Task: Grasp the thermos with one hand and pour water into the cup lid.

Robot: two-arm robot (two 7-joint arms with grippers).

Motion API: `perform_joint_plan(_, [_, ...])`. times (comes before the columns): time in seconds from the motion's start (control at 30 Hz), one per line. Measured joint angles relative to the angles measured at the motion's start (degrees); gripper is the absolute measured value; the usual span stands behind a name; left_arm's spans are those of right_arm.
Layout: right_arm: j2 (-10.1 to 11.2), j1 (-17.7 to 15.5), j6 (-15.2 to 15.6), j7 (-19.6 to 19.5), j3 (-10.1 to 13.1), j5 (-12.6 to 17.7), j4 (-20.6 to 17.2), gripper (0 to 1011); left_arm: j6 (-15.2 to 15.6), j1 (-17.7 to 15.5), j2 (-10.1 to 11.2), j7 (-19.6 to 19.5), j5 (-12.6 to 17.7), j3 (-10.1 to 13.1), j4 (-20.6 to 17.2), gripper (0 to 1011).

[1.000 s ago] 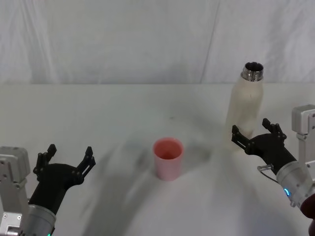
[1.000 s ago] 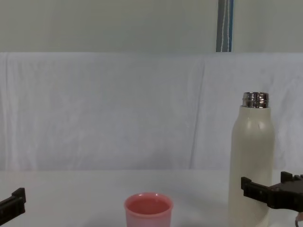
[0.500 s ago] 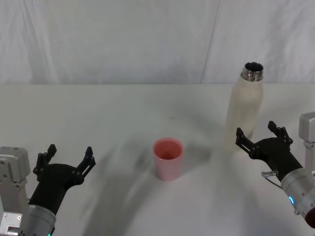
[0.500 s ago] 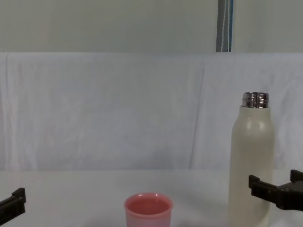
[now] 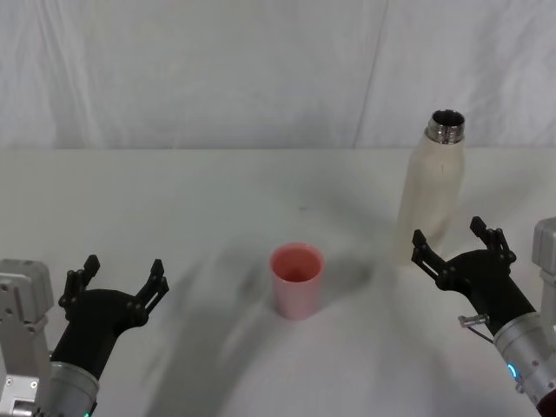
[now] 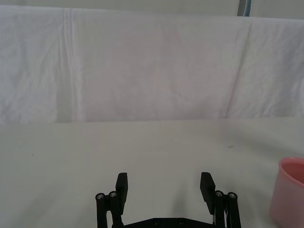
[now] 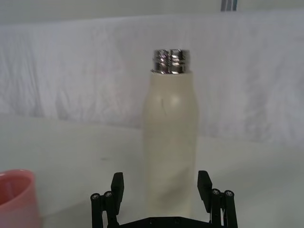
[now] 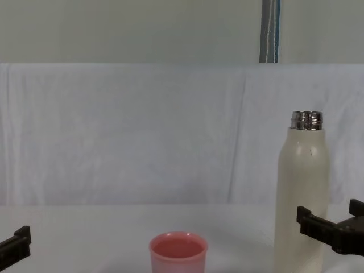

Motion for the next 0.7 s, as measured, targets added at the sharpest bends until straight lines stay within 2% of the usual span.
perform_joint_plan(0.3, [0.0,-1.5,-3.1,1.8,-0.9,0.4,-1.0,1000,0.0,0.0,0.0,0.0,0.0,0.0,0.0,1001])
perform_joint_plan(0.7, [0.2,-2.2,-4.5,3.4,-2.3,1.5,-1.4,1000,0.0,0.0,0.0,0.0,0.0,0.0,0.0,1001])
